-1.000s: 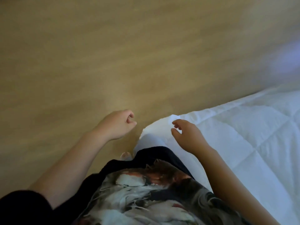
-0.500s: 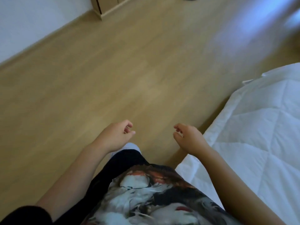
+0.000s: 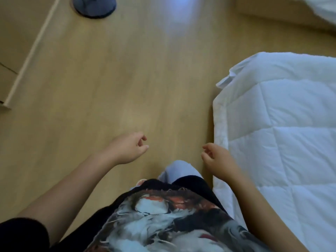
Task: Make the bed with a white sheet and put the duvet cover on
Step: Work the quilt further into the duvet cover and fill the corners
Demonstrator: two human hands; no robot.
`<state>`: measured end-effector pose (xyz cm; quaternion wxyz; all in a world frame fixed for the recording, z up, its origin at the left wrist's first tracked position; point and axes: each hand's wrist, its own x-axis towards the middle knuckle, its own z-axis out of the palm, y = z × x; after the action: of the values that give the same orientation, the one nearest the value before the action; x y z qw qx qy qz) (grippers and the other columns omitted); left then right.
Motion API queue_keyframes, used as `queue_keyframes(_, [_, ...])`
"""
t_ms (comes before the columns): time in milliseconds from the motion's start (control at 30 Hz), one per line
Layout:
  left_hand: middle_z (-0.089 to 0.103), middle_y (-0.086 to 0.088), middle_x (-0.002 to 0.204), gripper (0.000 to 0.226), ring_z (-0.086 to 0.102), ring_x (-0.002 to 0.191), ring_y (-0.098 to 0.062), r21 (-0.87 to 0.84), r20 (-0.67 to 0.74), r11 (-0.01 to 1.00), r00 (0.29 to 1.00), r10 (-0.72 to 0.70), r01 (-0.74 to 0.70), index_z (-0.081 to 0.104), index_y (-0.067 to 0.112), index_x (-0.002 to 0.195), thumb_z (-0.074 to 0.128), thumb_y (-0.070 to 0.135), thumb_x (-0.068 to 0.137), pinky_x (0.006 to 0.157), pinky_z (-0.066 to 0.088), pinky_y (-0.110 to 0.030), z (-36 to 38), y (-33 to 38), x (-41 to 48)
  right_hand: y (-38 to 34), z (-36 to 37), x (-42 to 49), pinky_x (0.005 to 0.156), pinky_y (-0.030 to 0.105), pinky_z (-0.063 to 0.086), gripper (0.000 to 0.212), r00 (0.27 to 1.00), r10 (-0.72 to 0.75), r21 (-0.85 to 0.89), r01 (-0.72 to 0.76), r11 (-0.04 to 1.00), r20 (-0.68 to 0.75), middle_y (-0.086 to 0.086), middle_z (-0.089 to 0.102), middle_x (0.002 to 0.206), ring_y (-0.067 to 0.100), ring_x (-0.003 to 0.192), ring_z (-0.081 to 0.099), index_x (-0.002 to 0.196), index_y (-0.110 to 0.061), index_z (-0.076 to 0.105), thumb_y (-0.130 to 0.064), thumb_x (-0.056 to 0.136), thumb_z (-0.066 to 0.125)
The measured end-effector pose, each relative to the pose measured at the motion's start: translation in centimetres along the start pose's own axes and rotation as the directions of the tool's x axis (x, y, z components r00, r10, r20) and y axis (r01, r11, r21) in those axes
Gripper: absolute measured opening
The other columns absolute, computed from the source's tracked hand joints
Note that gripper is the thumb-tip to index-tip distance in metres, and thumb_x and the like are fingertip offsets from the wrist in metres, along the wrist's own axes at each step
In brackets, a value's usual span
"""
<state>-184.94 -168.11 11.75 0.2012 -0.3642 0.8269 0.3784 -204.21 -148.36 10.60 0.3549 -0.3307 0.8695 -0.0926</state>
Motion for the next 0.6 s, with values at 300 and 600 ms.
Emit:
queue_keyframes(300, [0.056, 0.014, 0.093, 0.027, 0.057, 0.088, -0.007, 0.064, 0.052, 0.986, 0.987, 0.154, -0.157, 0.056, 0.022, 0.118, 0.052, 0.035, 0.094, 0.081, 0.049, -0.029, -12.1, 11.8, 24.4, 0.6, -14.7, 21.2, 0.089, 0.029, 0.045, 0.038, 0.991, 0.119, 0.140, -0.109, 0.984, -0.061, 0.004, 0.060, 0.120, 0.017, 0.107, 0.056, 0.129, -0.012, 0.052, -0.027, 0.095, 0.049])
queue_keyframes(600, [0.055, 0.021, 0.088, 0.021, 0.053, 0.082, 0.005, 0.025, 0.083, 0.978, 0.975, 0.206, -0.209, 0.057, 0.025, 0.111, 0.055, 0.035, 0.092, 0.077, 0.047, -0.026, -26.1, 23.9, 47.9, 0.7, -32.4, 43.0, 0.086, 0.027, 0.040, 0.037, 0.975, 0.179, 0.195, -0.152, 0.969, -0.133, 0.004, 0.060, 0.122, 0.018, 0.109, 0.055, 0.128, -0.011, 0.054, -0.024, 0.094, 0.045])
